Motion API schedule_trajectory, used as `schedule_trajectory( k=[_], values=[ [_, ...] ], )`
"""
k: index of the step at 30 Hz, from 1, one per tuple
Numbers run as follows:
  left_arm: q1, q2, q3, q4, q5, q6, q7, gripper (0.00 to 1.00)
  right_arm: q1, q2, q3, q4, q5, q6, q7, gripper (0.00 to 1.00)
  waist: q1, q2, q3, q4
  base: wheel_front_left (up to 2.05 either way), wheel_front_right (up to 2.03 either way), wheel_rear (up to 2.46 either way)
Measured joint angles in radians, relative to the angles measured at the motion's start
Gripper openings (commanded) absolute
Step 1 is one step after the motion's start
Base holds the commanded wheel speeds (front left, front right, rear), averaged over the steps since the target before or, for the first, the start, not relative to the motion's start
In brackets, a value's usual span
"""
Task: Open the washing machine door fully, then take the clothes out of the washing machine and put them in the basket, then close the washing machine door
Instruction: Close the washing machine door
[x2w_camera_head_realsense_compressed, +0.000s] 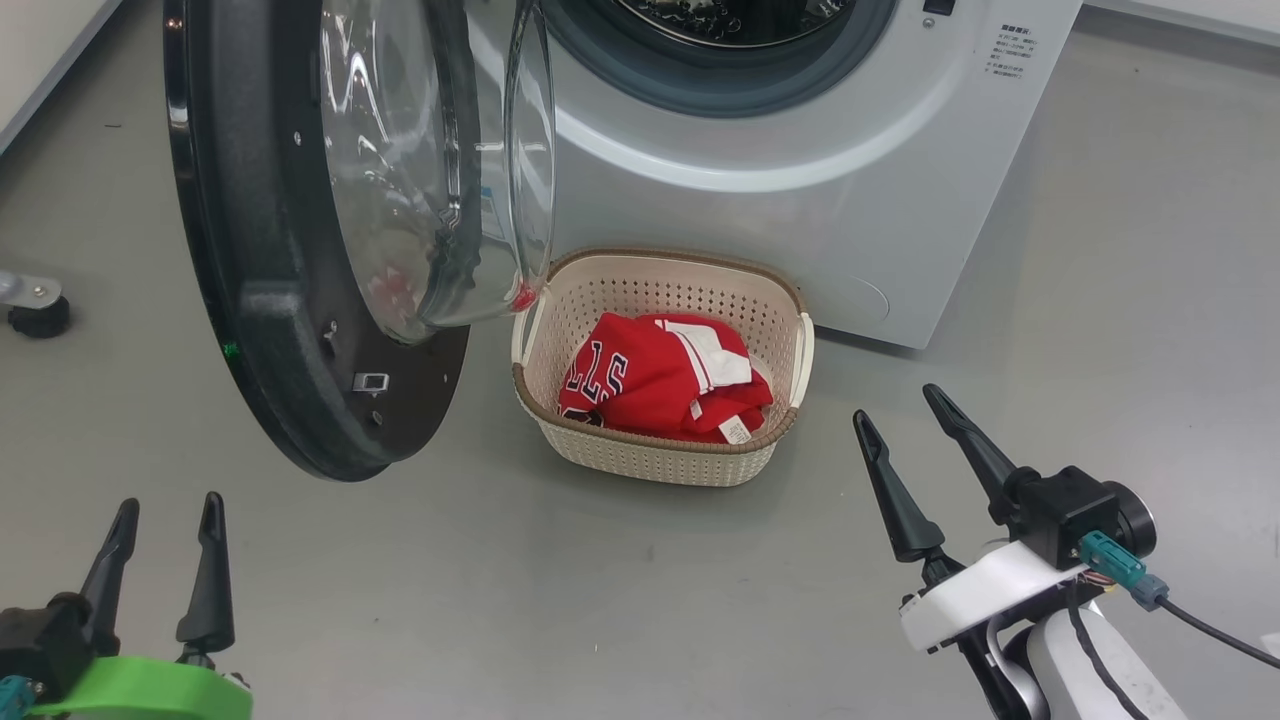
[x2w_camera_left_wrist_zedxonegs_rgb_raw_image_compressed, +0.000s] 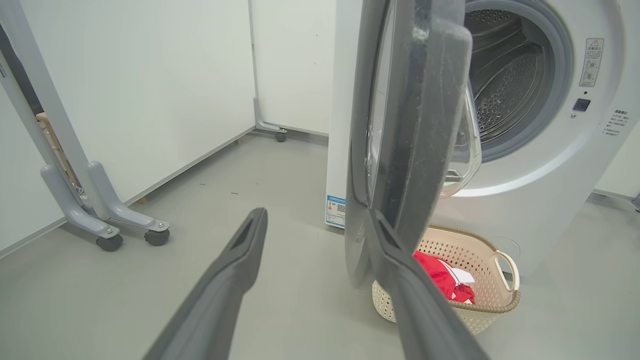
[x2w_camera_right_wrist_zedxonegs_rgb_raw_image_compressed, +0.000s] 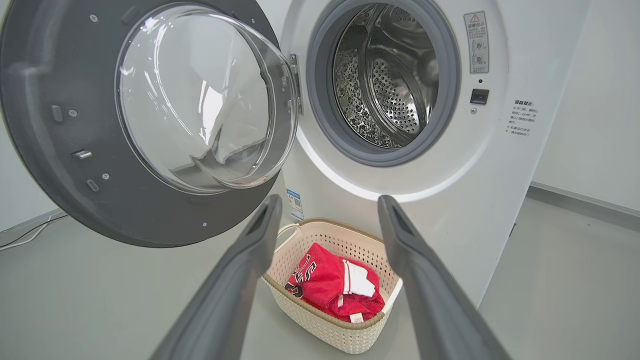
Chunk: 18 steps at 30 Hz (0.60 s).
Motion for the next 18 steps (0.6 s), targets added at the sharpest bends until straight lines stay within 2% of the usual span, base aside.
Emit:
schedule_trajectory(
  k=[18],
  values=[
    [-0.007,0.000,-0.001,0.009,0.000,0.000,-0.001,1.00,0.002,0.006,-0.003,0.000,-0.008,0.002,0.000,1.00,0.0000,0.0000,0.000,0.000,0.00,0.00,0.00]
  ],
)
